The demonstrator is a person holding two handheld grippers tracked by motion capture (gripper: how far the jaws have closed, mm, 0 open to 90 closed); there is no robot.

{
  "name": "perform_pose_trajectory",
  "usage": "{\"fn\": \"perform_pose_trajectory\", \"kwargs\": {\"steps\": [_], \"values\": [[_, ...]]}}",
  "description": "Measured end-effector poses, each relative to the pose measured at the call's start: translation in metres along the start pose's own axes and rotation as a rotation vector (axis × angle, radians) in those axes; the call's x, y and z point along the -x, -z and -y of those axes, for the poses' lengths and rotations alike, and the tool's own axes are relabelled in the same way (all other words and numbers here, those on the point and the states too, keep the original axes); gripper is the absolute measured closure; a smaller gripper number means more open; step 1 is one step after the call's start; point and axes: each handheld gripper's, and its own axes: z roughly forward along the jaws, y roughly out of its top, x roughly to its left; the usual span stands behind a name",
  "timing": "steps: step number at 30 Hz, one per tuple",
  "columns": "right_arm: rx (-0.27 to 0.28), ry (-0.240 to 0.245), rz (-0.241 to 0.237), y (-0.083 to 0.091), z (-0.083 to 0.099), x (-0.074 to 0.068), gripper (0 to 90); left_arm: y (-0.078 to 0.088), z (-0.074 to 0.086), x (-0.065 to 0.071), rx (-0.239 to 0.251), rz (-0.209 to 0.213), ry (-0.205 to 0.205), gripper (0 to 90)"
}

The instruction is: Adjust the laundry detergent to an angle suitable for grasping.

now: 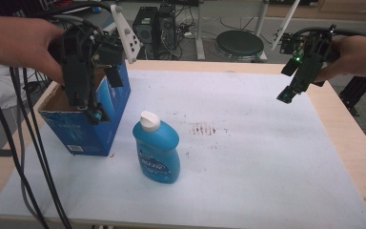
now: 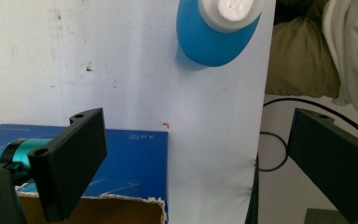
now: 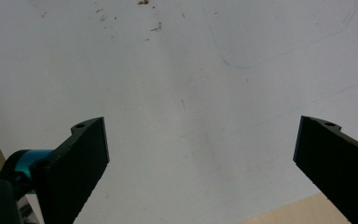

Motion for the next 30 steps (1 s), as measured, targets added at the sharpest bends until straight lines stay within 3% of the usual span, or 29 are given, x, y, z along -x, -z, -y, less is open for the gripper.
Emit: {"fn": "perform_pose_trajectory", "kwargs": {"steps": [12, 30], "values": [[0.008, 0.001, 0.005, 0.002, 0.002, 0.0, 2.3, 0.004, -0.005, 0.001, 0.002, -0.007, -0.015, 5.2], [0.0, 0.017, 0.007, 0.006, 0.007, -0.007, 2.3, 0.004, -0.012, 0.002, 0.005, -0.007, -0.001, 5.2]]}}
